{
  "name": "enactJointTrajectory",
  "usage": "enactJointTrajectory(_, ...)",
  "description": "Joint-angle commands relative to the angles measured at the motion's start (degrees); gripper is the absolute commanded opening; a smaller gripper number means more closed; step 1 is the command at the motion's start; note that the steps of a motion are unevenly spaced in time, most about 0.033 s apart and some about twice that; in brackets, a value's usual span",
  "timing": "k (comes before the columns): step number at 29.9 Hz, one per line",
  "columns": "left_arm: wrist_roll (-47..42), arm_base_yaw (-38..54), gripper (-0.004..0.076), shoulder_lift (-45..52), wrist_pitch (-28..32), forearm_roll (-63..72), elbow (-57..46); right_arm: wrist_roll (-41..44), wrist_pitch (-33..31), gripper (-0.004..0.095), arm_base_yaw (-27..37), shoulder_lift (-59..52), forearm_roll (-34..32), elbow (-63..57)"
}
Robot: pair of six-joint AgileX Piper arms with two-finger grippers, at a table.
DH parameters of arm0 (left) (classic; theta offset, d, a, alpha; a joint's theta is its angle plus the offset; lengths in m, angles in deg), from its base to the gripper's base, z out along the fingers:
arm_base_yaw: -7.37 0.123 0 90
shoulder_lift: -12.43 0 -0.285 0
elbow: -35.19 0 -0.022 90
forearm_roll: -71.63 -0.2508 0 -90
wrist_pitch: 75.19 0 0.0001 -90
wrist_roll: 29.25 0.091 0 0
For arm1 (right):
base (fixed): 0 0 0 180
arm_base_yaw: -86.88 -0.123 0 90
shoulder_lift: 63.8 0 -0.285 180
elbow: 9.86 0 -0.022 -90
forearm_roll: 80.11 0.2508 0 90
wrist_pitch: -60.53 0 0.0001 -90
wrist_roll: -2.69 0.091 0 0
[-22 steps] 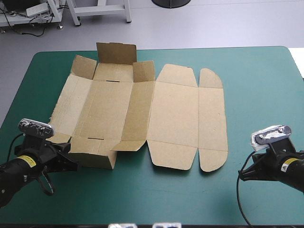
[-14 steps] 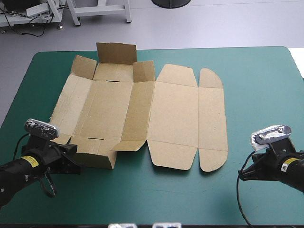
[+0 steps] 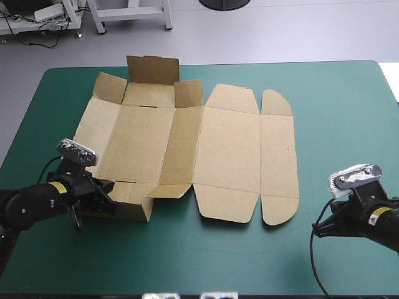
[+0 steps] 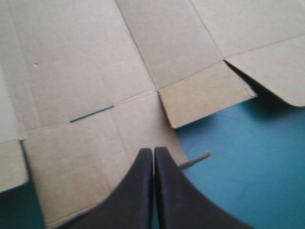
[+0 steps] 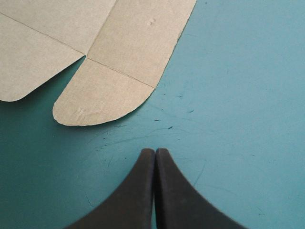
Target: Fold the box
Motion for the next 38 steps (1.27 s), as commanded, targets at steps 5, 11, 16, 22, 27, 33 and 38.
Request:
enactJointTrajectory(5,-3.00,3.56,0.0018,-9.07,2.40,-9.48,10.64,-1.39,2.90,-0.0025,0.04,-0.05,0.15,1.29)
enactJointTrajectory(11,8.22,13.98,0.0018,-16.86,0.83,2.38,17.20,-1.39,2.90,-0.0024,0.04,-0.05,0.15,1.29)
enactJointTrajectory(16,16.67,25.87,0.0018,-24.13,-6.20,13.77,21.96,-2.45,2.90,-0.0025,0.04,-0.05,1.97,1.29)
enactJointTrajectory(22,25.95,36.32,0.0018,-33.09,-16.43,25.02,27.21,-3.57,3.00,-0.0024,0.04,-0.05,3.08,1.29)
enactJointTrajectory(27,24.04,38.30,0.0018,-40.98,-17.62,25.69,34.19,-3.57,2.88,-0.0025,0.04,-0.05,2.93,1.29)
enactJointTrajectory(33,10.54,38.30,0.0025,-49.65,-17.55,22.84,44.17,-3.69,2.75,-0.0025,0.04,-0.05,2.93,1.29)
enactJointTrajectory(38,9.28,38.30,0.0178,-52.26,-17.55,21.76,46.17,-3.79,2.66,-0.0025,0.04,-0.05,2.93,1.29)
